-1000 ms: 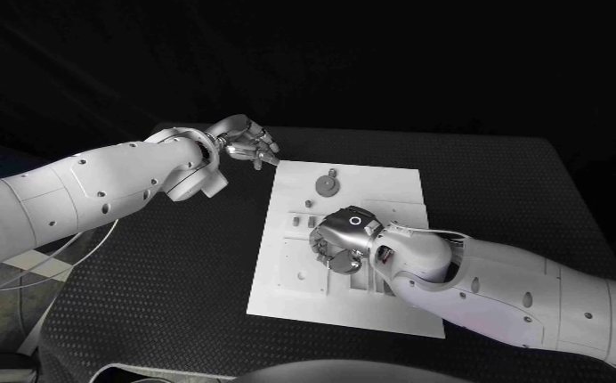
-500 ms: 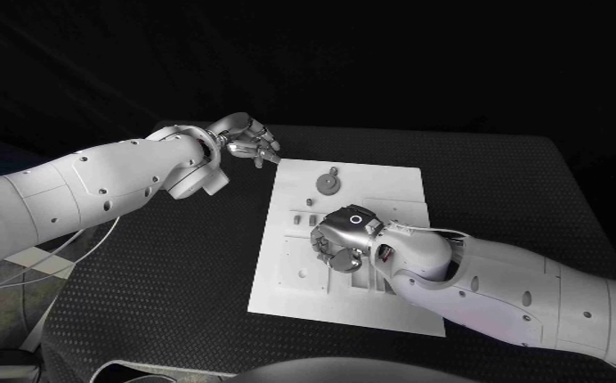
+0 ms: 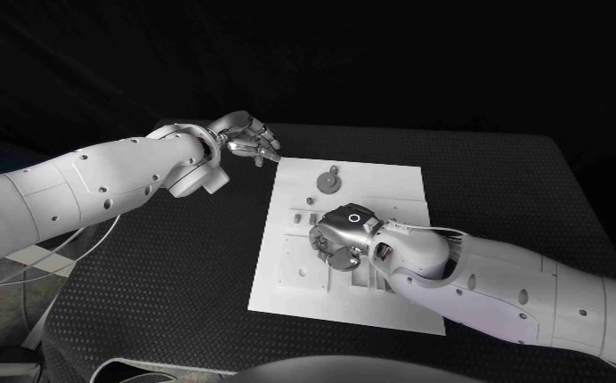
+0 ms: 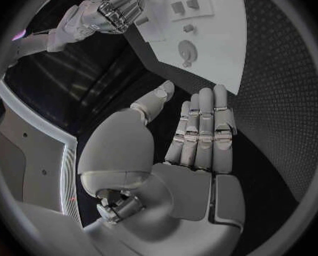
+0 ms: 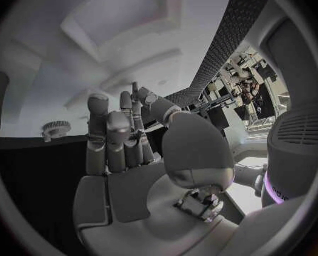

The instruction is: Assemble the parts on the task board

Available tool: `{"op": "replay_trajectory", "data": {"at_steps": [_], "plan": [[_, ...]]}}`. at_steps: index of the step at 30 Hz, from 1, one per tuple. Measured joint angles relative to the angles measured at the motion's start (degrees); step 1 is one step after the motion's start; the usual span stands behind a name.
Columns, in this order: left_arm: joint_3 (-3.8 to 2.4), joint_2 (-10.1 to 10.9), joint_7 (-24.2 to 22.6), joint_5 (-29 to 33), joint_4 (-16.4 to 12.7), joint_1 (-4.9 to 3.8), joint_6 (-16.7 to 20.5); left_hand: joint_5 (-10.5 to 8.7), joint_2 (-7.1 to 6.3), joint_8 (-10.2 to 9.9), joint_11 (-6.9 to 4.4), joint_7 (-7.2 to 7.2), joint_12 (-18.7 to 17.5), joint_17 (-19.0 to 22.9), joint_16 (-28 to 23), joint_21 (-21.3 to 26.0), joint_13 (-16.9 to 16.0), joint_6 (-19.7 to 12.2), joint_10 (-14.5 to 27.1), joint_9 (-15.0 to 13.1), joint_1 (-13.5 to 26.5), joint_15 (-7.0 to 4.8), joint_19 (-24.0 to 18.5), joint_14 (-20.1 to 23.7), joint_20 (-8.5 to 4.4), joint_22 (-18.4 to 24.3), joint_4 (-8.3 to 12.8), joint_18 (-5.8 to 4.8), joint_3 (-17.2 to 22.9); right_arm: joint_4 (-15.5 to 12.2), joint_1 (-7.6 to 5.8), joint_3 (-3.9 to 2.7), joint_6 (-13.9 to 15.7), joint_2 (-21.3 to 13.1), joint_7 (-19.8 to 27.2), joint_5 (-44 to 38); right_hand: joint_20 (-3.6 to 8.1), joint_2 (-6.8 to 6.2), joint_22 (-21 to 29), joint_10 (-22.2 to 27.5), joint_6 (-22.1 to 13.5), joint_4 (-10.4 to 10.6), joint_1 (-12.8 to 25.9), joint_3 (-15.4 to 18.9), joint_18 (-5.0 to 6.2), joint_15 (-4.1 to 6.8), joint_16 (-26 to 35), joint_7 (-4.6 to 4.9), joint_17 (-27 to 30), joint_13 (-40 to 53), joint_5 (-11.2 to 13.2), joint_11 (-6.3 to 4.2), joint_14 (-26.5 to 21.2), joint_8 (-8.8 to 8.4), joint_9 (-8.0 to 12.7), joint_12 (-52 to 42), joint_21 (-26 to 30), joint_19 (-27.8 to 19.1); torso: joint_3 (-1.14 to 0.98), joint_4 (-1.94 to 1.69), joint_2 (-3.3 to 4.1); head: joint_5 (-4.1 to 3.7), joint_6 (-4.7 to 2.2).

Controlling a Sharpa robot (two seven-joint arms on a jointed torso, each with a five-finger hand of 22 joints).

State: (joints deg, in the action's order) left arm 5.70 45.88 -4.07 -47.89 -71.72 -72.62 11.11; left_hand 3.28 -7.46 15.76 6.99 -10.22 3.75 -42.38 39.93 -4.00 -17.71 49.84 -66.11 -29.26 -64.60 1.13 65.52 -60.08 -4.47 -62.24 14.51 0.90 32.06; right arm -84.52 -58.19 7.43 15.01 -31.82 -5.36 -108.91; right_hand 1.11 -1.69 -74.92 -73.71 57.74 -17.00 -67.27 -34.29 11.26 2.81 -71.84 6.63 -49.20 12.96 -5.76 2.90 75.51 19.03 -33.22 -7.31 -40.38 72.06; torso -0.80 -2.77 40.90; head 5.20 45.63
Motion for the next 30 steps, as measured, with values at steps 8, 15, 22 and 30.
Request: {"op": "replay_trajectory", "data": {"at_steps": [8, 15, 22, 30], "plan": [[0.00, 0.0, 0.0, 0.0, 0.0, -0.01, 0.0, 0.00, 0.00, 0.0, 0.00, 0.00, 0.0, 0.0, 0.0, 0.0, 0.0, 0.0, 0.0, 0.0, 0.0, 0.00, 0.0, 0.0, 0.00, 0.0, 0.0, 0.00, 0.0, 0.0, 0.02, 0.05, -0.7, 0.2, 0.1, -0.1, -0.01, -0.07, 0.0, 0.1, 0.0, 0.0, 0.1, 0.0, 0.00, 0.01, 0.0, 0.00, 0.1, 0.0, 0.0, 0.09, 0.0, 0.00, 0.0, 0.0, 0.0, 0.0, 0.03, -0.01, 0.00, 0.02, 0.02], [0.01, 0.0, 0.1, 0.0, 0.0, -0.01, 0.0, 0.00, 0.00, 0.0, 0.00, 0.00, 0.0, 0.0, 0.0, 0.0, 0.0, 0.0, 0.0, 0.0, 0.0, 0.00, 0.0, 0.0, 0.00, 0.0, 0.0, 0.48, 0.0, 0.0, 0.14, 0.13, -1.5, 0.3, 0.1, -0.2, -0.02, -0.07, 0.0, 0.1, 0.0, -0.1, 0.1, 0.1, 0.00, 0.17, 0.0, -0.01, 0.1, 0.0, 0.2, 0.14, -0.2, 0.00, -0.1, 0.1, 0.0, 0.0, 0.04, -0.01, 0.00, 0.02, 0.08], [-0.01, 0.0, 0.1, 0.0, 0.0, -0.01, 0.0, 0.00, 0.00, 0.0, 0.00, 0.00, 0.0, 0.0, 0.0, 0.0, 0.0, 0.0, 0.0, 0.0, 0.0, 0.00, 0.0, 0.0, 0.00, 0.0, 0.0, 0.73, 0.0, 0.2, 0.09, 0.27, -2.0, 0.5, 0.0, -0.4, -0.03, -0.07, 0.0, 0.0, 0.0, -0.1, 0.1, 0.1, 0.00, 0.18, 0.0, -0.02, 0.1, 0.0, 0.2, -0.02, -0.2, -0.02, 0.0, 0.1, 0.0, 0.0, 0.03, 0.02, 0.00, -0.02, 0.08], [0.00, 0.1, 0.1, 0.0, 0.0, -0.01, 0.0, 0.00, 0.00, 0.0, 0.00, 0.00, 0.0, 0.0, 0.0, 0.0, 0.0, 0.0, 0.0, 0.0, 0.0, 0.00, -0.1, 0.0, 0.09, 0.0, 0.0, 0.71, 0.0, 0.8, 0.10, 0.38, -1.7, 1.0, -0.1, -0.5, -0.19, -0.14, 0.0, -0.1, -0.1, -0.1, 0.1, 0.1, 0.00, 0.21, 0.0, 0.04, 0.3, 0.1, 0.2, 0.04, -0.2, -0.04, -0.1, 0.1, 0.0, 0.0, 0.00, 0.02, 0.00, -0.09, 0.04]]}}
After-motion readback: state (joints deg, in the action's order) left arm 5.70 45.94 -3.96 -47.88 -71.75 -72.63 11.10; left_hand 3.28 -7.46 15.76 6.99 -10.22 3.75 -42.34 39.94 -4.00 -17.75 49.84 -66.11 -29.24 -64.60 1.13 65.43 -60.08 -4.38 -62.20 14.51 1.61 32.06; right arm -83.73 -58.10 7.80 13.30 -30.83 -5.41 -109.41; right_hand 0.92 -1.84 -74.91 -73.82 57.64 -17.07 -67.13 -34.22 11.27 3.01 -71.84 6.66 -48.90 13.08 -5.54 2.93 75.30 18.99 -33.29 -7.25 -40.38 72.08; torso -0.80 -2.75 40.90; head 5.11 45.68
